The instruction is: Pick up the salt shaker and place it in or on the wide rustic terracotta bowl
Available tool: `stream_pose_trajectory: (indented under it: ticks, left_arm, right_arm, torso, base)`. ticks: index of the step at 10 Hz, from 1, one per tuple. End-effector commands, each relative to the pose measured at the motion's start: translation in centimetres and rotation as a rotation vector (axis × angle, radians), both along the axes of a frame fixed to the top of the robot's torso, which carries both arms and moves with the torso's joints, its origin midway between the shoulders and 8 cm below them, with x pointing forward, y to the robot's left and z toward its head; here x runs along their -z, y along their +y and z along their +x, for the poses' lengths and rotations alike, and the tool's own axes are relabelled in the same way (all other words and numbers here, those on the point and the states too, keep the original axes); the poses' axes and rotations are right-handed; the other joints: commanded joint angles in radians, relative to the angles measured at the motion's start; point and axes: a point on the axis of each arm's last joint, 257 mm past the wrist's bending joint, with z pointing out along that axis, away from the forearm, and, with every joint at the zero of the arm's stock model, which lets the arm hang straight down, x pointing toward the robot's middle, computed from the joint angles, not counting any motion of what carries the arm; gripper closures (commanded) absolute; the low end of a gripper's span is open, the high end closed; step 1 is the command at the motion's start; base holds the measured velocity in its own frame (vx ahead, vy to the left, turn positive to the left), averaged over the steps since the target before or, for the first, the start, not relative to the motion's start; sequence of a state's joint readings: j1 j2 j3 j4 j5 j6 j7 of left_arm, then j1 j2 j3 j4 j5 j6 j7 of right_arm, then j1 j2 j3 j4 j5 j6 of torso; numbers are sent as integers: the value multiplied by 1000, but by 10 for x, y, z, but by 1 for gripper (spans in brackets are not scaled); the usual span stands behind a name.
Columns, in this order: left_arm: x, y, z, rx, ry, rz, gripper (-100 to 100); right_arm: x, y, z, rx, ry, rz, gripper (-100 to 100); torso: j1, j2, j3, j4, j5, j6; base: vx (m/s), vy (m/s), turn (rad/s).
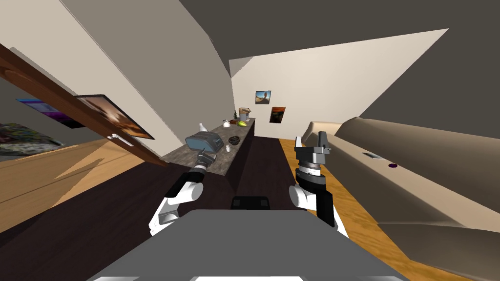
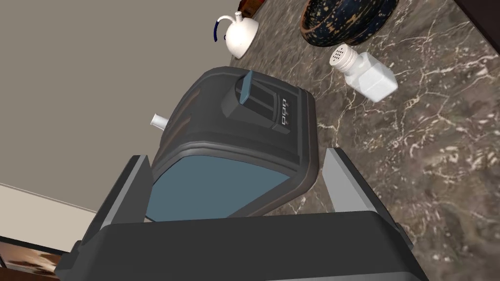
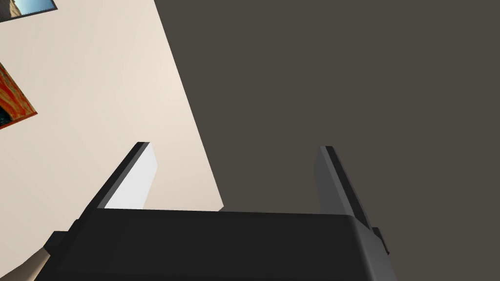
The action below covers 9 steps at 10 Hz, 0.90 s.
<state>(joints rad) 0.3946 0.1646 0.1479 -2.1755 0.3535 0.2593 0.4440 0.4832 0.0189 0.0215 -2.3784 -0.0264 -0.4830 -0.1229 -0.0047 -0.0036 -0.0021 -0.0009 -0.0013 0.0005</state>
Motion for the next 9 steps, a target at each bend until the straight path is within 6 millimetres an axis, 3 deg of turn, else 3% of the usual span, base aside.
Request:
stream_pose_trajectory:
  ticks: [1, 9]
  left_arm:
    - [12, 4, 2, 2, 42, -55, -100]
    - [58, 8, 9, 13, 215, -205, -100]
  right_arm:
    - [0, 0, 0, 0, 0, 0, 0]
    - [0, 0, 0, 0, 0, 0, 0]
  torso:
    - [0, 0, 0, 0, 0, 0]
    - [2, -2, -1, 0, 0, 0]
  base:
    - [34, -80, 95]
    - [36, -58, 52]
